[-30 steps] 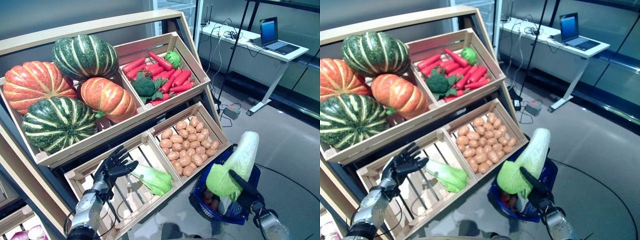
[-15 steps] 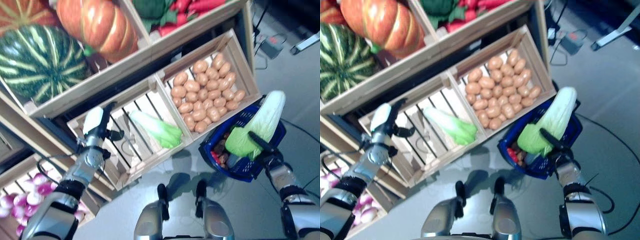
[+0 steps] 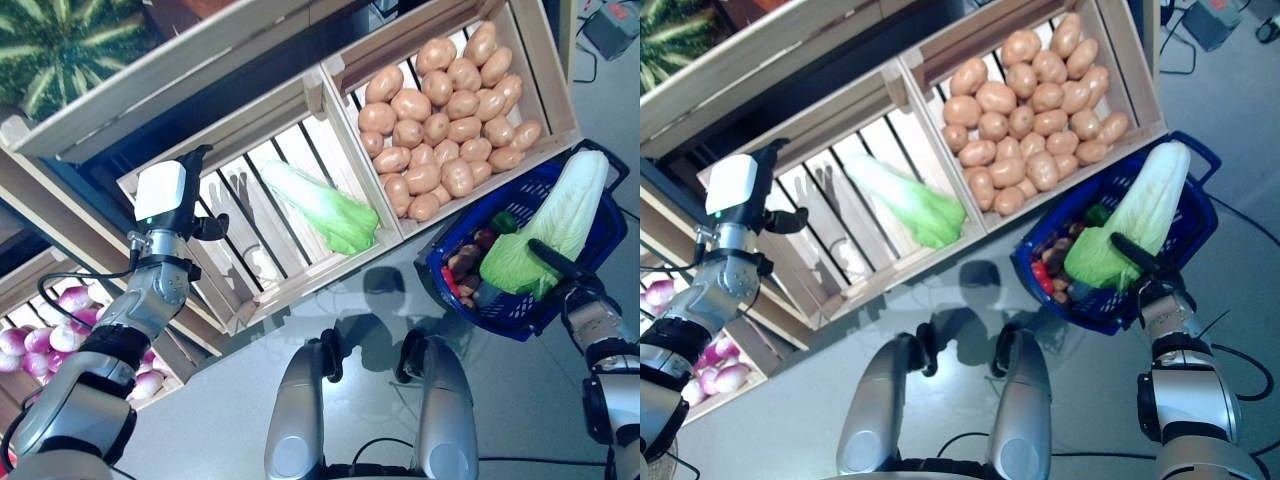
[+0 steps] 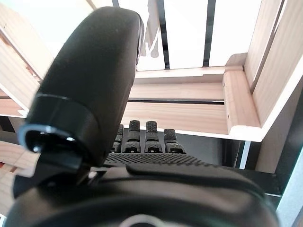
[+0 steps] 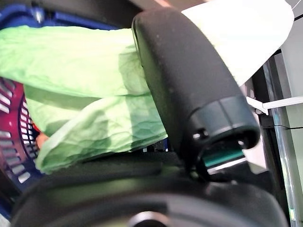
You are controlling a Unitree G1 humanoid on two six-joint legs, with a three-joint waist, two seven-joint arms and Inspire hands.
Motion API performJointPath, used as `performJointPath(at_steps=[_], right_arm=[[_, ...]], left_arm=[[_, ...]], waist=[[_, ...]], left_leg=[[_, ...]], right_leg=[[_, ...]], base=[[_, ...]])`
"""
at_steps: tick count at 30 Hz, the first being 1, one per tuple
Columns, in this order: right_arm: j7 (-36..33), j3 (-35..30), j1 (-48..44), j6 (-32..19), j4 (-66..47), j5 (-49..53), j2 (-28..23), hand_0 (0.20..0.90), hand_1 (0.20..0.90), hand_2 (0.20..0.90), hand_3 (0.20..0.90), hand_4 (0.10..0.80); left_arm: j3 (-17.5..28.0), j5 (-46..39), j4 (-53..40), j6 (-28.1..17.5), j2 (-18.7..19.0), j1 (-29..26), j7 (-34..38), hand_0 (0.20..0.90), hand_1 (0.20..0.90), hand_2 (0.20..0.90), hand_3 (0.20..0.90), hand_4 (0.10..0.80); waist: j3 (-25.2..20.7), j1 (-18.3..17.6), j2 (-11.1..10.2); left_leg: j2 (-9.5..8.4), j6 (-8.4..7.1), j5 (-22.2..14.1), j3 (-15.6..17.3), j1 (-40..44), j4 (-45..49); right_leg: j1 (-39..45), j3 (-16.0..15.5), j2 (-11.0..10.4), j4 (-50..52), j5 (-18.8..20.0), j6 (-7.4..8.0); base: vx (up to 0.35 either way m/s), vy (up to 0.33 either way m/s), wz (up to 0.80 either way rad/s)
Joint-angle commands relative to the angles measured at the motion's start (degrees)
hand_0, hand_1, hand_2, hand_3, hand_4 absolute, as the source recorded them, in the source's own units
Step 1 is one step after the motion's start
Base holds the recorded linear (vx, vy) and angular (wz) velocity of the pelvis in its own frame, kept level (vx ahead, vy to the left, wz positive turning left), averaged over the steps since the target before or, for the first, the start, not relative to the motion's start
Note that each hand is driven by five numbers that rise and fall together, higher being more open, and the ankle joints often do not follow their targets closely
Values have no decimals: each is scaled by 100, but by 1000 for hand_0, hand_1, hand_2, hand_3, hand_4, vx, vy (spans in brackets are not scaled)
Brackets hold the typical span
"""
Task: Put vegetables into the basket
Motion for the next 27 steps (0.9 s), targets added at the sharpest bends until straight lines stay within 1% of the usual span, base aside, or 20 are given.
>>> performJointPath(at_steps=[1, 3, 4, 5, 6, 10, 12, 13, 17, 22, 26, 27], right_arm=[[32, 12, -313, -267, 22, -6, -552, 300, 300, 300, 300, 400], [56, -23, -274, -214, 23, 146, -556, 300, 300, 300, 300, 400], [56, -20, -270, -214, 26, 146, -556, 300, 300, 300, 300, 400], [89, -59, -264, -185, 47, 272, -560, 300, 300, 300, 300, 400], [86, -81, -265, -164, 59, 411, -555, 300, 300, 300, 300, 400], [124, -89, -321, -160, 119, 450, -536, 300, 300, 300, 300, 400], [163, -59, -384, -137, 131, 427, -578, 300, 300, 300, 300, 400], [163, -59, -387, -137, 132, 422, -579, 900, 900, 900, 900, 800], [223, 18, -443, -55, 137, 352, -619, 900, 900, 900, 900, 800], [290, 104, -481, -16, 186, 274, -621, 900, 900, 900, 900, 800], [361, 193, -444, -15, 222, -76, -627, 900, 900, 900, 900, 800], [490, 253, -407, -88, 238, -189, -652, 900, 900, 900, 900, 800]], left_arm=[[440, 97, -300, -225, 626, -523, 854, 900, 900, 900, 900, 800], [493, 250, -294, -364, 651, -537, 1193, 900, 900, 900, 900, 800], [490, 250, -291, -365, 649, -533, 1193, 900, 900, 900, 900, 800], [489, 378, -267, -447, 668, -541, 1355, 900, 900, 900, 900, 800], [453, 403, -252, -467, 693, -579, 1429, 900, 900, 900, 900, 800], [326, 433, -185, -412, 697, -737, 1480, 900, 900, 900, 900, 800], [177, 572, -157, -354, 770, -902, 1560, 900, 900, 900, 900, 800], [167, 584, -156, -348, 777, -914, 1563, 900, 900, 900, 900, 800], [-47, 835, -139, -302, 980, -1122, 1667, 900, 900, 900, 900, 800], [-405, 992, 54, -159, 1068, -1394, 1403, 900, 900, 900, 900, 800], [-554, 1025, 215, -27, 1115, -1493, 1174, 900, 900, 900, 900, 800], [-613, 1021, 276, 21, 1159, -1528, 1064, 900, 900, 900, 900, 800]], waist=[[-139, -35, -26], [-134, -62, -6], [-139, -53, -2], [-120, -71, 7], [-124, -83, 18], [-108, -120, 38], [-90, -156, 50], [-92, -155, 50], [-89, -181, 45], [-91, -220, 27], [-100, -256, 22], [-106, -271, 22]], left_leg=[[-56, 43, -654, 271, 104, 173], [-26, 21, -754, 277, -120, 387], [-33, -3, -746, 274, -45, 297], [-10, 17, -786, 283, -184, 452], [-4, 1, -823, 275, -270, 538], [30, -39, -872, 264, -397, 649], [59, -54, -912, 255, -506, 741], [61, -55, -915, 257, -515, 748], [121, -71, -952, 254, -604, 830], [171, -92, -930, 275, -533, 753], [210, -100, -898, 318, -444, 662], [229, -100, -892, 332, -419, 641]], right_leg=[[278, -172, -156, 173, -265, -59], [-6, -90, -195, 409, -350, -42], [65, -89, -171, 322, -333, -9], [-103, -54, -200, 496, -376, -35], [-216, -13, -212, 599, -409, -20], [-373, 73, -196, 703, -444, 9], [-511, 146, -180, 793, -469, 26], [-522, 151, -179, 800, -471, 28], [-618, 219, -131, 847, -472, 54], [-563, 250, -75, 755, -420, 103], [-490, 279, -44, 664, -381, 117], [-469, 287, -37, 635, -369, 121]], base=[[-32, -2, 3], [-15, 2, 1], [0, 0, 0], [0, 0, 0], [0, 0, 0], [-1, 26, -5], [-5, 17, -2], [0, 0, 0], [0, 0, 0], [12, 8, -6], [33, 23, -4], [34, 22, -3]])
